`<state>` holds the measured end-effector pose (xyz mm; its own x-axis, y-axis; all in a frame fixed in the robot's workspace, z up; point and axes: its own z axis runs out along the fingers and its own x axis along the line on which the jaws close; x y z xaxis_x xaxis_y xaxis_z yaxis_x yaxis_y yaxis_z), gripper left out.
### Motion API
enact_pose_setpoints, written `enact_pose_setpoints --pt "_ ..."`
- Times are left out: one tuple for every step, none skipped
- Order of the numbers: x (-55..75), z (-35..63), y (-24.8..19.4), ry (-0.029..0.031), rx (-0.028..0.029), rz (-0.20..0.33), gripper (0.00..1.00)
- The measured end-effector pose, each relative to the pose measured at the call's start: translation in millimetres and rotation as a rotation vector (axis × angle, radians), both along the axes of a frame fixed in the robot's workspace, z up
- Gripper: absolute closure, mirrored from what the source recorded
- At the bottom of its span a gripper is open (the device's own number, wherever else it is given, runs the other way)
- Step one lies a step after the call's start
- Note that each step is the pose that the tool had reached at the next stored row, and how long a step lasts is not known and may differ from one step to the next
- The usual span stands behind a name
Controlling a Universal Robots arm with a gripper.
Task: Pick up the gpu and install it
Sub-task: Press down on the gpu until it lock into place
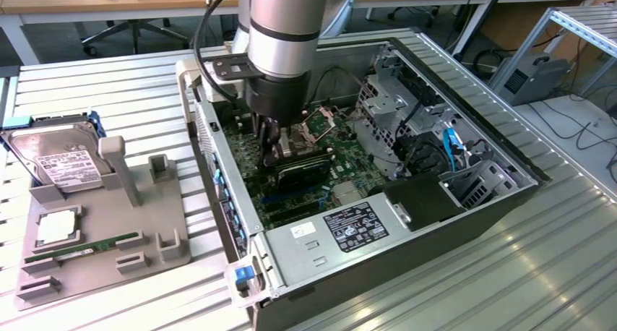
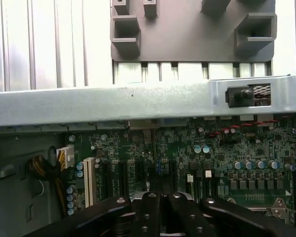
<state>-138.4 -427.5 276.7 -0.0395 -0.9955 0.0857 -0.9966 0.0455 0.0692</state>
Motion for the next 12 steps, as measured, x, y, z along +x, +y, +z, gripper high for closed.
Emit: enact_pose_setpoints --pt "-1.3 -0.6 0.0 0.0001 -0.0001 0.0 0.89" --pt "-2.5 -1.1 0.0 0.0001 -0.0002 0.0 0.89" --pt "-3.8 -1.6 0.0 0.0001 -0.0001 0.0 0.89" --pt "-4.8 -2.1 0.0 0.0001 -0.0002 0.0 0.89" --pt "-6.2 -2.6 0.0 0.0 -0.0002 0.0 0.89" --pt "-7.2 -3.1 0.0 -0.0001 -0.0002 0.0 0.89" --pt "-8.3 -3.6 0.0 0.0001 -0.0002 0.0 0.89" --pt "-9.0 -4.0 0.0 0.0002 -0.0002 0.0 0.89" --pt "-9.5 -4.3 -0.1 0.0002 -0.0003 0.0 0.89" --pt "-9.8 -4.7 -0.1 0.0003 -0.0004 0.0 0.89" --pt "-9.9 -5.0 -0.1 0.0003 -0.0003 0.0 0.89" --pt "-9.9 -5.5 0.0 0.0001 -0.0002 0.0 0.89"
